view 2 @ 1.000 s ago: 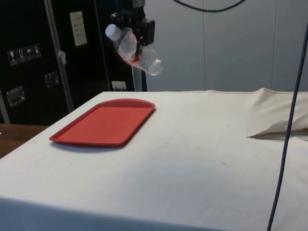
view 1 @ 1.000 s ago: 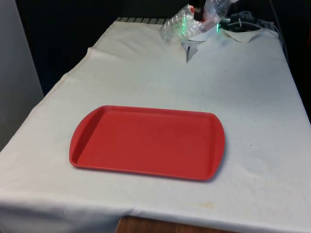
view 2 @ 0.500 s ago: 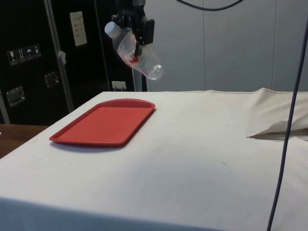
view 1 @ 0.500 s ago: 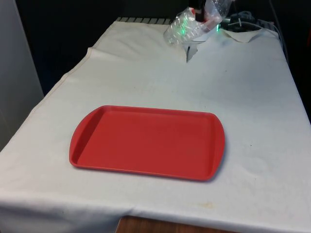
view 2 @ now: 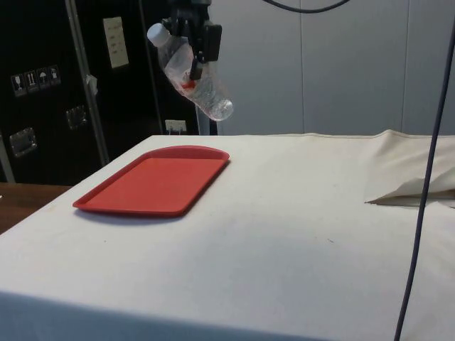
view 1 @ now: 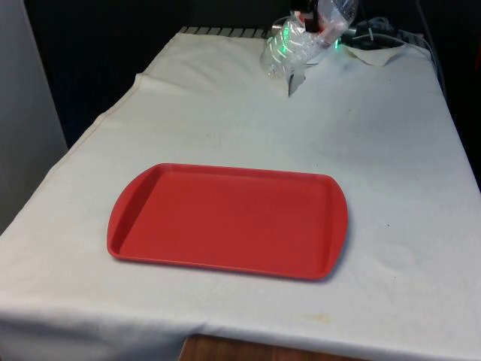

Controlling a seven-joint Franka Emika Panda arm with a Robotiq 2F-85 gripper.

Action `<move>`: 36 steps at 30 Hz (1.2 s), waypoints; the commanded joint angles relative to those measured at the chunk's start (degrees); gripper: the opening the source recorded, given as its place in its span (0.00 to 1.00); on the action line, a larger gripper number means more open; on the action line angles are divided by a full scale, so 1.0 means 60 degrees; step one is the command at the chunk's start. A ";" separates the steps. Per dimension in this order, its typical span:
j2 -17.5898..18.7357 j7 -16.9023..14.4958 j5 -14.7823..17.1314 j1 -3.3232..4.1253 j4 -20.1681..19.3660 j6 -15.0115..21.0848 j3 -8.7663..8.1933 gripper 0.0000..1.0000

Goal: Place the bottle upright on the tray.

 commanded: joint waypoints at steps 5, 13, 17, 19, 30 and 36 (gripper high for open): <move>0.0115 -0.0134 0.0430 0.0000 0.0105 0.0181 -0.0057 0.35; 0.0229 -0.0115 0.0955 0.0000 0.0210 0.0344 -0.0086 0.35; 0.0258 0.0010 0.1165 -0.0010 0.0220 0.0411 -0.0095 0.35; 0.0267 0.0105 0.1213 -0.0010 0.0229 0.0420 -0.0105 0.35; 0.0239 0.0907 0.1146 -0.0019 0.0210 0.0401 -0.0105 0.35; 0.0239 0.1222 0.1146 -0.0019 0.0201 0.0401 -0.0105 0.35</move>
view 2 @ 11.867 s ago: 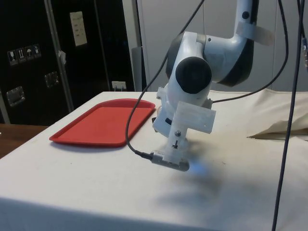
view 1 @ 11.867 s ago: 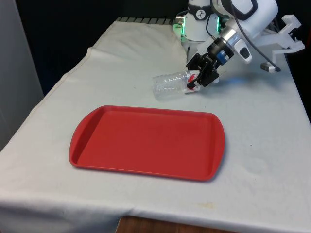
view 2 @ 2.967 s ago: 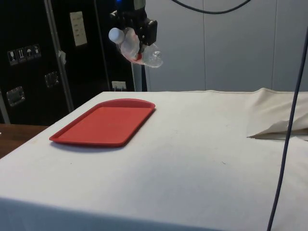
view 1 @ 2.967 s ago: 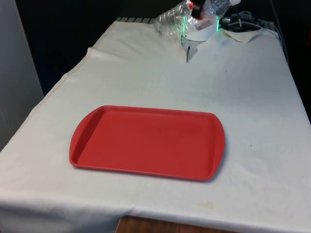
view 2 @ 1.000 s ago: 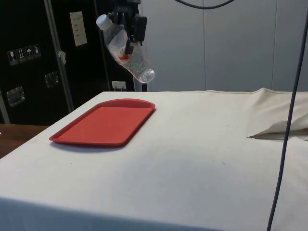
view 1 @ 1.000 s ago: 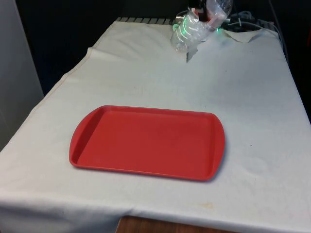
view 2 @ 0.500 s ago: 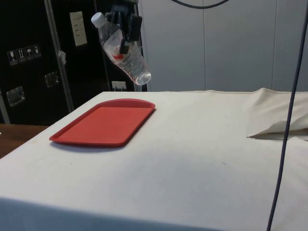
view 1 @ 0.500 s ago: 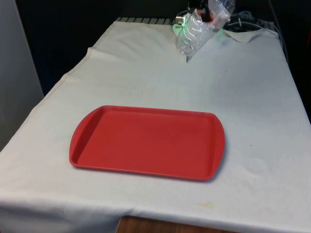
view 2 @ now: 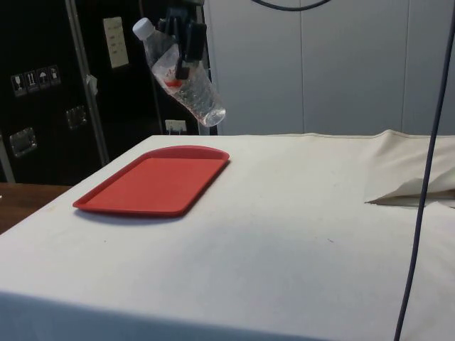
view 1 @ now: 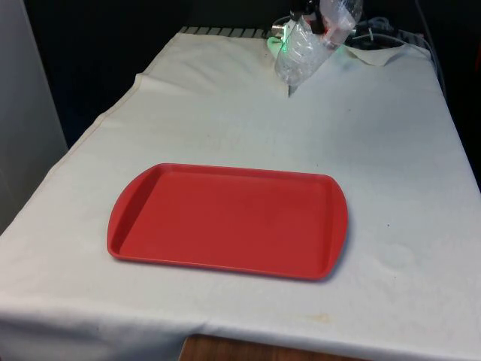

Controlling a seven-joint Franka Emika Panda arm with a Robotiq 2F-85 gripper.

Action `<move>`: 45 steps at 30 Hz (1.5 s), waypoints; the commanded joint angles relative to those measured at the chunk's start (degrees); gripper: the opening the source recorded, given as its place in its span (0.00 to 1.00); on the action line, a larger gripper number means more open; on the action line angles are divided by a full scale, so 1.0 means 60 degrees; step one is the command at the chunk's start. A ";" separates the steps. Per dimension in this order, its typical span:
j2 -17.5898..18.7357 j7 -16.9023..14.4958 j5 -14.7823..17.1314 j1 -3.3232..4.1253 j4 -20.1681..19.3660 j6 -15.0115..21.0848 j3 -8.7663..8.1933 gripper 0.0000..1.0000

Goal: Place the bottle upright on the tray.

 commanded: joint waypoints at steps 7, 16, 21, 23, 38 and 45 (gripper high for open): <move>0.0000 0.0544 -0.0048 -0.0019 0.0000 0.0048 0.0000 0.35; 0.0000 0.0984 0.0000 0.0000 0.0000 0.0000 0.0000 0.35; 0.0010 0.1423 -0.0029 -0.0010 -0.0019 0.0067 0.0000 0.35; 0.0010 0.1614 -0.0019 -0.0010 -0.0019 0.0067 0.0000 0.35; 0.0019 0.2559 -0.0010 -0.0010 -0.0038 0.0076 -0.0010 0.35; 0.0019 0.2941 0.0000 -0.0010 -0.0048 0.0076 -0.0010 0.35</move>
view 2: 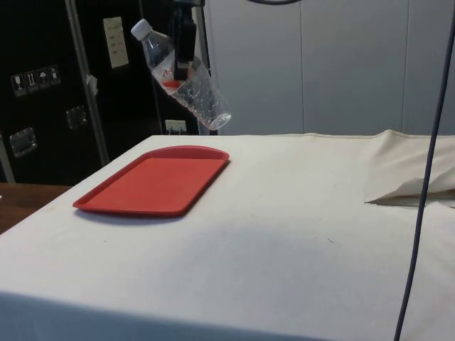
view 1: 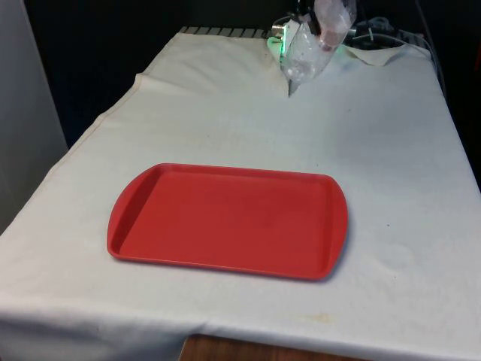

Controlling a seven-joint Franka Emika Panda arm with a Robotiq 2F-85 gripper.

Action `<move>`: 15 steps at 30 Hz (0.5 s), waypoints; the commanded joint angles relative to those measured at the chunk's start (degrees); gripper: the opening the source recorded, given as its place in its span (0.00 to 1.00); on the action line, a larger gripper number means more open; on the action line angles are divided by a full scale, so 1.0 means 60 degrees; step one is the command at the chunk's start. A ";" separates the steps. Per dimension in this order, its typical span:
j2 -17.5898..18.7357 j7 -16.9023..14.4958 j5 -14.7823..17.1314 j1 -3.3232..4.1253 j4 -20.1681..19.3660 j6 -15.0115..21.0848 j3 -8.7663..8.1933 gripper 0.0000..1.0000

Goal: Place the bottle upright on the tray.

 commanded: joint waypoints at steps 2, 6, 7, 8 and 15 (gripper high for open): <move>0.0019 0.0191 0.0000 -0.0010 -0.0019 0.0076 0.0000 0.35; 0.0000 0.0277 0.0000 0.0000 0.0000 0.0000 0.0000 0.35; 0.0029 0.0439 0.0010 -0.0010 -0.0019 0.0086 0.0000 0.35; 0.0029 0.0563 0.0010 -0.0010 -0.0029 0.0086 0.0000 0.35; 0.0048 0.1003 0.0019 -0.0010 -0.0029 0.0095 0.0000 0.35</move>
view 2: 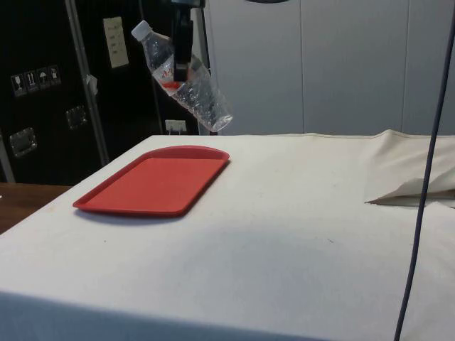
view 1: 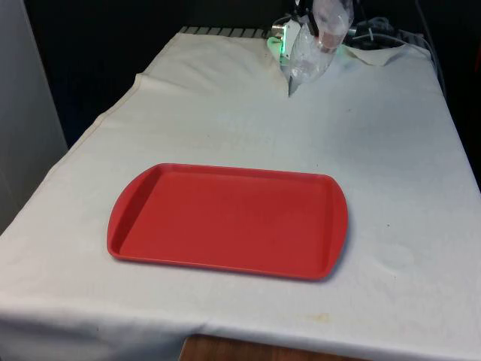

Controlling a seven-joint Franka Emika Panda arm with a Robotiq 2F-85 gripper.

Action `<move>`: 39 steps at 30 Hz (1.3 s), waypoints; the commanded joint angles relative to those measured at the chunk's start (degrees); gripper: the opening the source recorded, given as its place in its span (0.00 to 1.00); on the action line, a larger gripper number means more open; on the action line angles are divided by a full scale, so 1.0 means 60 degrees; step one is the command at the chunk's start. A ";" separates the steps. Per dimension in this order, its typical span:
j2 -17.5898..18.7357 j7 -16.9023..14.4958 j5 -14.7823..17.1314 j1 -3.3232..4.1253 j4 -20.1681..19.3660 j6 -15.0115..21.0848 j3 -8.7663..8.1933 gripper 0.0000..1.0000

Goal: Place the bottle upright on the tray.

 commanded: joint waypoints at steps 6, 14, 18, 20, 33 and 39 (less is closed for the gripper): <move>0.0038 0.0516 0.0029 -0.0010 -0.0029 0.0095 -0.0010 0.35; 0.0057 0.1003 0.0029 -0.0010 -0.0019 0.0086 -0.0010 0.35; 0.0057 0.1251 0.0019 -0.0010 -0.0010 0.0067 -0.0010 0.35; 0.0057 0.1385 0.0019 -0.0010 0.0000 0.0067 -0.0010 0.35; 0.0086 0.2005 0.0029 -0.0010 0.0095 0.0010 -0.0076 0.35; 0.0191 0.2187 0.0067 -0.0010 0.0220 0.0019 -0.0115 0.35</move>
